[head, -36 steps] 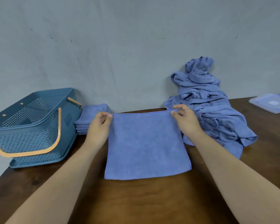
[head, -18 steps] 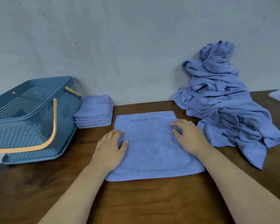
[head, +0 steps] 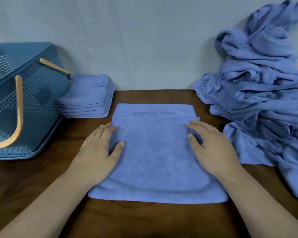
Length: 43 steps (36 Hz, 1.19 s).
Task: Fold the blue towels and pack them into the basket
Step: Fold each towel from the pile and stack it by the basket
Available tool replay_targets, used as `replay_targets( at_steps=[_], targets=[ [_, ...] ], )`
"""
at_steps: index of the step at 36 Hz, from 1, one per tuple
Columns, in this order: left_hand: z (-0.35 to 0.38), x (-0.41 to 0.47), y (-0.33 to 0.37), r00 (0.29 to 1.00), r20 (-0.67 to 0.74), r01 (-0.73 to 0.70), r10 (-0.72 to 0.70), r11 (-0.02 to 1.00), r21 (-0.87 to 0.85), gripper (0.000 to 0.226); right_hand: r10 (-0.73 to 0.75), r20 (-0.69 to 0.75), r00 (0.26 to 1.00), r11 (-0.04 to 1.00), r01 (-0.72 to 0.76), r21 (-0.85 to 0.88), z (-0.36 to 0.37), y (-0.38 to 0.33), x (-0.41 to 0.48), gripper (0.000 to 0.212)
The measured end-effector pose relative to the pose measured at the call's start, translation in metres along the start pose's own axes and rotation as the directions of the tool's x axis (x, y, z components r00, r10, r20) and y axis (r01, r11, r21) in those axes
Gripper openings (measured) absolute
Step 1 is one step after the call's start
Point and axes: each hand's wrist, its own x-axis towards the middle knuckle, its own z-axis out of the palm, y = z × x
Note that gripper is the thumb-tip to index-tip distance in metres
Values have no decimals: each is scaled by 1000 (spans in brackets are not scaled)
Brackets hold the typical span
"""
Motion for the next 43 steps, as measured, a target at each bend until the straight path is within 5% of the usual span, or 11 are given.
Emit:
replay_targets(
  at_steps=[30, 34, 43],
  targets=[
    [-4, -6, 6, 998, 55, 13, -12, 1000, -24, 64, 68, 33, 997, 995, -65, -75, -1, -6, -4, 48],
    [-5, -6, 8, 999, 43, 3, -2, 999, -33, 63, 172, 43, 984, 972, -163, -167, -1, -2, 2, 54],
    [5, -33, 17, 994, 106, 13, -28, 991, 137, 85, 136, 181, 974, 943, -71, -326, -7, 1, -22, 72]
  ],
)
